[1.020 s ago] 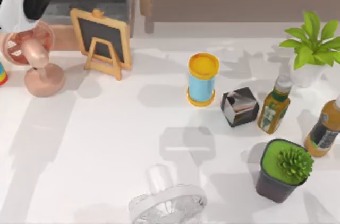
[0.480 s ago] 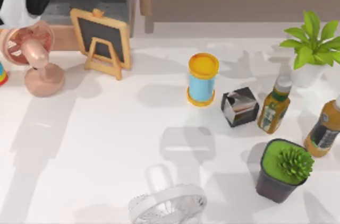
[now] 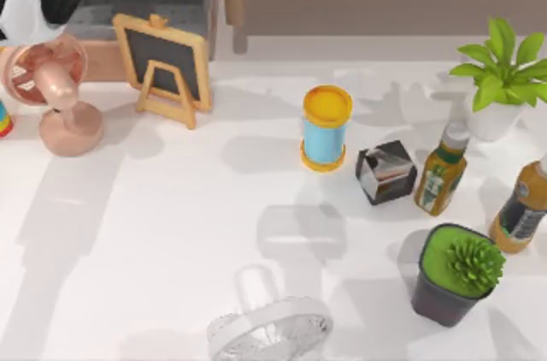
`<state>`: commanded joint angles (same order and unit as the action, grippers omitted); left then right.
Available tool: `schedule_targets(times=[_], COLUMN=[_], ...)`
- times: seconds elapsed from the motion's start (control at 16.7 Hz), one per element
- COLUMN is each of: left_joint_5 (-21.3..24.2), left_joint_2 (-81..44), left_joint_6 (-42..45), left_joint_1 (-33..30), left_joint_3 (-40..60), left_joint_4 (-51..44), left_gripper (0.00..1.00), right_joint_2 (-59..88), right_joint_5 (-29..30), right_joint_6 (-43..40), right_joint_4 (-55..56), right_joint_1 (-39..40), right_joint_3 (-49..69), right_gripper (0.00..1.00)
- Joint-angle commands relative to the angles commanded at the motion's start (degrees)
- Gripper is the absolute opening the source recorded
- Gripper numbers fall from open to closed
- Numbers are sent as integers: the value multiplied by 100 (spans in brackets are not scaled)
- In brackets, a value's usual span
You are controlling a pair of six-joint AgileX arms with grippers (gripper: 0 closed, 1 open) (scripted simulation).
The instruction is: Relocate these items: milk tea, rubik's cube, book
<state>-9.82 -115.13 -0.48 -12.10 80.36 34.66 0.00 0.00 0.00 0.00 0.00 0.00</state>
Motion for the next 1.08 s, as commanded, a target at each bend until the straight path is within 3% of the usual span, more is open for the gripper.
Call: schedule_targets(times=[0.12,0.18,1.08], left_joint_5=[0,0,-29], left_joint_2=[0,0,287], left_joint_6=[0,0,9], left_joint_1=[0,0,-37], left_joint_3=[0,0,-158], left_joint_4=[0,0,-118], left_gripper=[2,0,0], right_joint_2=[0,0,0], right_joint_5=[0,0,0], right_joint_6=[0,0,0], right_joint_4=[0,0,0], right_joint_1=[0,0,0], right_joint_3=[0,0,0], right_gripper=[100,100,100])
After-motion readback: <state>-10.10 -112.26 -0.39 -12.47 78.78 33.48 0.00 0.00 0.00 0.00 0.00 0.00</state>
